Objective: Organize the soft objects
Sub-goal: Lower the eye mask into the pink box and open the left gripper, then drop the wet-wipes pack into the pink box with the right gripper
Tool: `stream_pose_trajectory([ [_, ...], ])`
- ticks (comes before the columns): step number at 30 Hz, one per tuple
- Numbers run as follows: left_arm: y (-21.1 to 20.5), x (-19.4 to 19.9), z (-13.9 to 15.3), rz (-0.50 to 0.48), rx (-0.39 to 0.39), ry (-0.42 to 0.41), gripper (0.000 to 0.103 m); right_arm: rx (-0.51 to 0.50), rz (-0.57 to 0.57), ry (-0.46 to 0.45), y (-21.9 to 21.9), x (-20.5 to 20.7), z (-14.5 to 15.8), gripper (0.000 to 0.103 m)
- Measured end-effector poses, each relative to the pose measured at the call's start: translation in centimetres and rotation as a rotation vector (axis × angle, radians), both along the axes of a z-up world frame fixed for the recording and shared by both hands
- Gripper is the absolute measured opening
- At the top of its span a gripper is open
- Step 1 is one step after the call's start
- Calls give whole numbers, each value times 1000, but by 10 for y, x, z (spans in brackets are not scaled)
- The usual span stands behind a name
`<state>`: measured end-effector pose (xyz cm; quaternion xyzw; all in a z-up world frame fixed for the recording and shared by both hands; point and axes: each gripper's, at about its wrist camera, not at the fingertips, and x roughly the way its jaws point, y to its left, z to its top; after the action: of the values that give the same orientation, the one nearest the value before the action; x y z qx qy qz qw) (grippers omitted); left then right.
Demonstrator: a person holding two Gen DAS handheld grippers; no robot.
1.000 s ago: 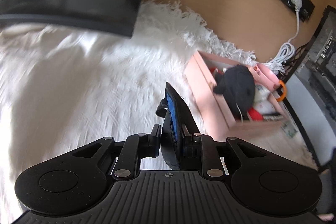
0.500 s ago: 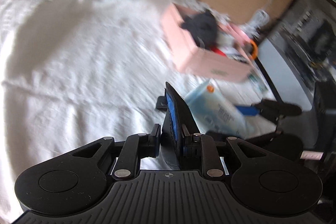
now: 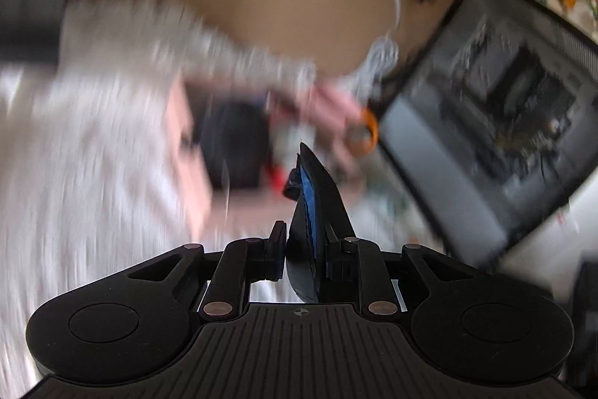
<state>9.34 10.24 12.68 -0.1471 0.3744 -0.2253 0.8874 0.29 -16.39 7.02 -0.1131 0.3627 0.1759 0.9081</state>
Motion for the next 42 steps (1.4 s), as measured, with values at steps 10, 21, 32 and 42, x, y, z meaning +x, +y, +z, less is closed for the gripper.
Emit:
stream_pose_trajectory([
  [10, -28, 134, 4, 65, -75, -5, 22, 31, -98, -8, -16, 2, 7, 77],
  [21, -31, 128, -24, 56, 100, -72, 21, 91, -115, 15, -17, 31, 19, 76],
  [32, 24, 102, -11, 157, 54, -80, 22, 314, -63, 25, 32, 200, 52, 77],
  [42, 47, 53, -26, 221, 43, -50, 22, 319, -20, 117, 68, 248, 6, 82],
])
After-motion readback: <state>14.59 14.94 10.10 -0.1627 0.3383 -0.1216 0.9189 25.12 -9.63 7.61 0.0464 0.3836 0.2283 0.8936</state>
